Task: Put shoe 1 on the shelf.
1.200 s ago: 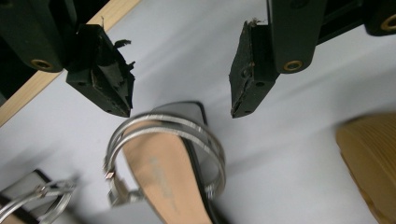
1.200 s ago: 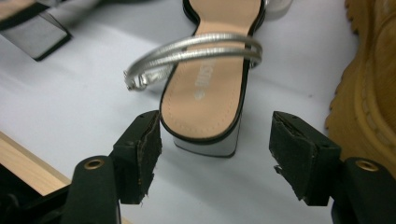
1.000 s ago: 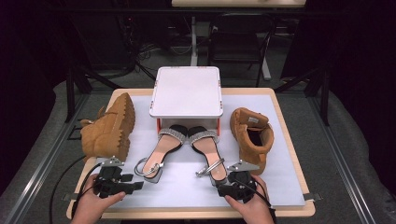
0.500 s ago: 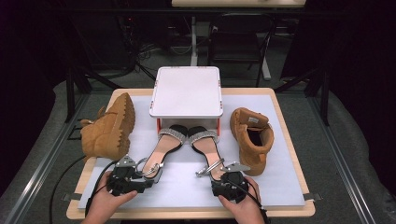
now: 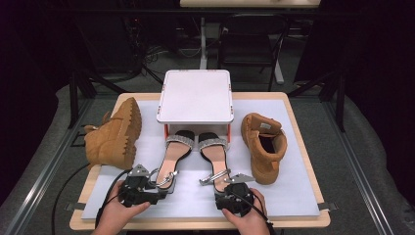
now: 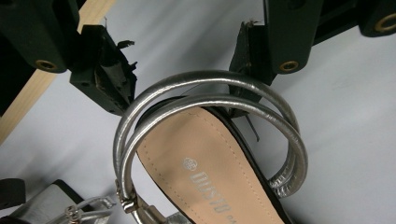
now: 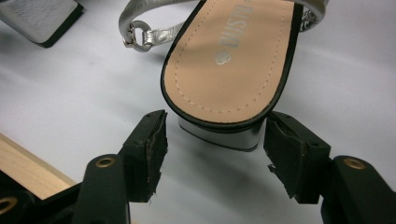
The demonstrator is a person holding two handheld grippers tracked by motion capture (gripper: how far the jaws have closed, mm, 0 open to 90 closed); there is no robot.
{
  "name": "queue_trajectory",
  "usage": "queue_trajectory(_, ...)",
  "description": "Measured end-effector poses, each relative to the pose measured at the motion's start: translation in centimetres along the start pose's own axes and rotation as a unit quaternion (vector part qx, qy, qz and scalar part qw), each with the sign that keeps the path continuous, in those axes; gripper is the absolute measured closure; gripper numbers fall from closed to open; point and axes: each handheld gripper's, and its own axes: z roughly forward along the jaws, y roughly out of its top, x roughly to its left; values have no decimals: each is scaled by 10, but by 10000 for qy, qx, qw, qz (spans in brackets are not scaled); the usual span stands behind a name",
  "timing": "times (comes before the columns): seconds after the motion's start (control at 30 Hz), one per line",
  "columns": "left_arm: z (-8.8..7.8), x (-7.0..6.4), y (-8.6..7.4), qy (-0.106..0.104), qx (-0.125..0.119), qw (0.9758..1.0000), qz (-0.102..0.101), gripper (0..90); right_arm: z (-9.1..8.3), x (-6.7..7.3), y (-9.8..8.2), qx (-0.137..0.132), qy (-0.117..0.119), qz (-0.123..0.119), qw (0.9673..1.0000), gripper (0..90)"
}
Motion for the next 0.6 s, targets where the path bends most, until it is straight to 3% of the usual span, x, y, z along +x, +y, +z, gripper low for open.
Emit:
queue_trajectory(0.17,4,-7,4,-110,77,9999,-3,416,1,6,0,48,47,-63,10000,388)
queue_trajectory(0.37,7,-11,6,-95,74,9999,21,416,3,12,0,48,86,-152,9998,381)
queue_trajectory(0.47,10,-10,5,207,33,9998,66,403,4,12,0,16,120,-219,9997,377)
queue_trajectory(0.6,14,-9,5,246,-11,9997,93,373,7,9,1,-61,94,-252,9996,349)
